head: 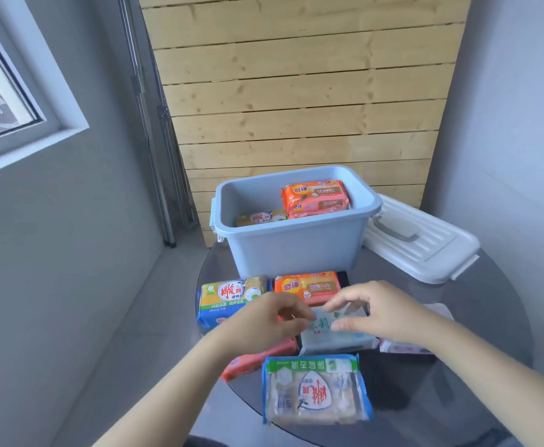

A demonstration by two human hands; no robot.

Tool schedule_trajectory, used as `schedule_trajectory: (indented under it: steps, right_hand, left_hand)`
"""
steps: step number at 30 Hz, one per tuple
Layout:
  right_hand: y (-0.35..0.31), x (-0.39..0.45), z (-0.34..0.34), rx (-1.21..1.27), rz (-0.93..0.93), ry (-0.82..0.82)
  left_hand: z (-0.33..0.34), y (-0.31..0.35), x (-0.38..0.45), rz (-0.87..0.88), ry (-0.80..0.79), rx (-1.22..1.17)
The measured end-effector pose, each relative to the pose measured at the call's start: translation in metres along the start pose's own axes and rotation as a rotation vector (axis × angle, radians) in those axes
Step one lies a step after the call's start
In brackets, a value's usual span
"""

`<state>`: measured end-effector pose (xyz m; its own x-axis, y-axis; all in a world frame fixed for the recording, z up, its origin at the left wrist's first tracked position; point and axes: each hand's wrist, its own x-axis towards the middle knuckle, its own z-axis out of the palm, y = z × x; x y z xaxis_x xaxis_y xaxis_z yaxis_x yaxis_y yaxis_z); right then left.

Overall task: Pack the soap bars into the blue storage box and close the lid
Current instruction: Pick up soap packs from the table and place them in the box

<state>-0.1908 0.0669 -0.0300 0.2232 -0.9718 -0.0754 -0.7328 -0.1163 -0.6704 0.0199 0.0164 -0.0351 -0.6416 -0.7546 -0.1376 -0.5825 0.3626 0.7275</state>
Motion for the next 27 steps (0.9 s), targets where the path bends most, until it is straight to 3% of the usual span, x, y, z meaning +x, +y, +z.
schedule_trajectory:
  steps: [3,6,17,27]
  right_hand:
    - [0.007,-0.005,0.016,-0.066,0.022,-0.097]
    - [0.010,-0.009,0.024,-0.062,0.012,-0.123]
    - [0.009,-0.008,0.035,-0.038,0.025,-0.115]
    - [0.013,-0.010,0.010,0.304,0.119,0.080]
  left_hand:
    - [0.006,-0.012,-0.008,-0.045,-0.133,0.067]
    - [0.012,-0.016,-0.014,-0.058,-0.167,0.133]
    - [0.027,-0.011,-0.016,-0.083,0.014,0.130]
    - [0.012,0.002,-0.001,-0.014,0.218,-0.118]
